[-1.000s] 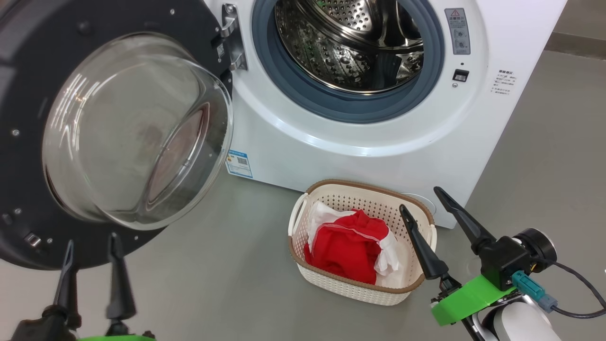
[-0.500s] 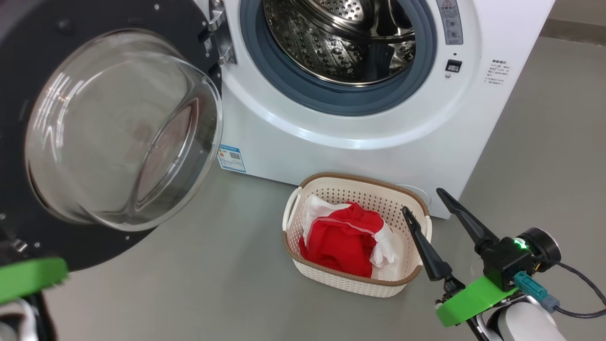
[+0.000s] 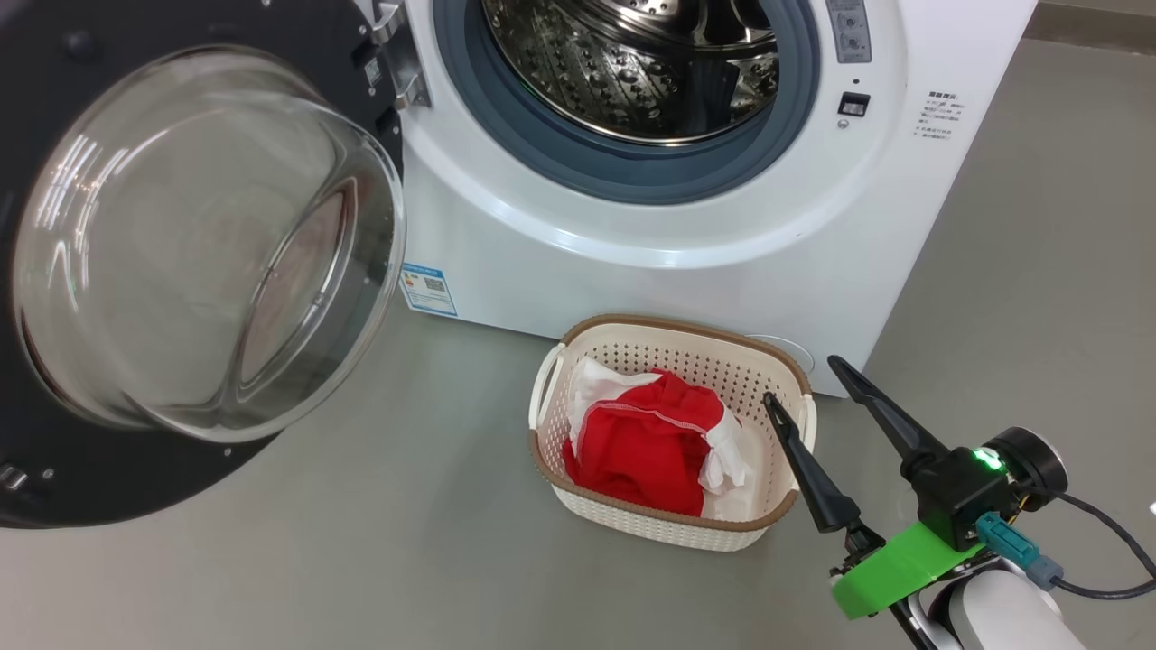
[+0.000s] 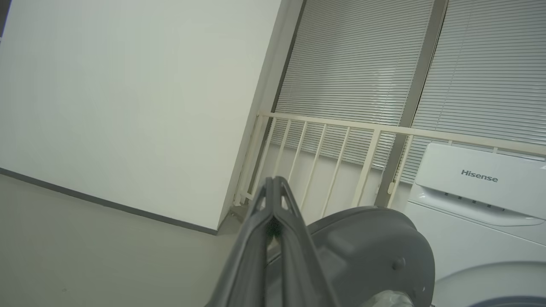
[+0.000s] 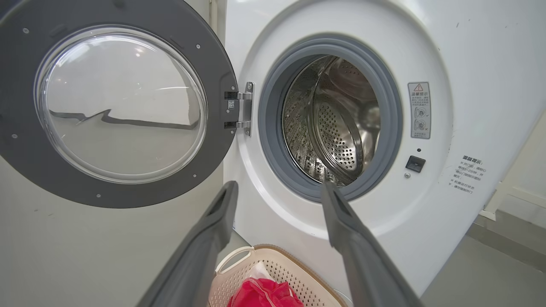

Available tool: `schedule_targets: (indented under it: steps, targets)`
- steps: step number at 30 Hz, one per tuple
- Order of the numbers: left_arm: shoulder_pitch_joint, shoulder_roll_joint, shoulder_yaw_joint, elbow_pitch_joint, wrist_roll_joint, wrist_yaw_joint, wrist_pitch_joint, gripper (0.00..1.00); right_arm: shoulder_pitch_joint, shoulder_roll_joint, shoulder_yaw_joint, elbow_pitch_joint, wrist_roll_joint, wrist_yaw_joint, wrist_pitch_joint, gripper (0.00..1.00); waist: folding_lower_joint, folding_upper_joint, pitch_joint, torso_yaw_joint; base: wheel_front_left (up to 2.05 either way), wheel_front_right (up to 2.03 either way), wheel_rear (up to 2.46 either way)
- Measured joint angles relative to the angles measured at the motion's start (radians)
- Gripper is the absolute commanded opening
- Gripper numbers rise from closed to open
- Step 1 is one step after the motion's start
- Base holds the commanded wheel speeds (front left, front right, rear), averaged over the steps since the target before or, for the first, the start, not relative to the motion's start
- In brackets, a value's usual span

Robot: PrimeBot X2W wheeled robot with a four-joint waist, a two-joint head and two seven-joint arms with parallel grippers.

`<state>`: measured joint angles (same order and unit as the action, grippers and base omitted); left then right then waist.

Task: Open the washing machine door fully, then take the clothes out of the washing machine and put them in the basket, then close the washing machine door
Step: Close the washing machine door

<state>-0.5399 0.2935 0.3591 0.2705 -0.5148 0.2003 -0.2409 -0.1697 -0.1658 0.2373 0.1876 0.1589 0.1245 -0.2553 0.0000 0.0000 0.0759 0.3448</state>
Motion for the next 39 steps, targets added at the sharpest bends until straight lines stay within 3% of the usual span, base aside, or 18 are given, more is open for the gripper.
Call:
schedule_targets:
  steps: [11,17,24,39]
  targets:
    - [-0.203,0.047,0.119,0.314,-0.198,-0.025,0.148,0.0,-0.01,-0.003,0.009,0.008,0.0,0.0,0.0,1.0,0.0,0.0,0.012,-0.02,0.0,0.0,0.0]
    - [-0.25,0.095,0.142,0.436,-0.287,-0.059,0.328,0.0,-0.019,-0.006,0.014,0.011,0.0,0.0,0.0,1.0,0.0,0.0,0.022,-0.035,0.0,0.0,0.0]
    - [-0.258,0.127,0.161,0.488,-0.365,-0.1,0.486,0.0,-0.019,-0.008,0.015,0.011,0.0,0.0,0.0,1.0,0.0,0.0,0.028,-0.042,0.0,0.0,0.0]
    - [-0.236,0.147,0.164,0.457,-0.444,-0.14,0.7,0.0,-0.018,-0.008,0.026,0.015,0.008,0.0,0.0,1.0,0.0,0.0,0.016,-0.039,0.0,0.0,0.0]
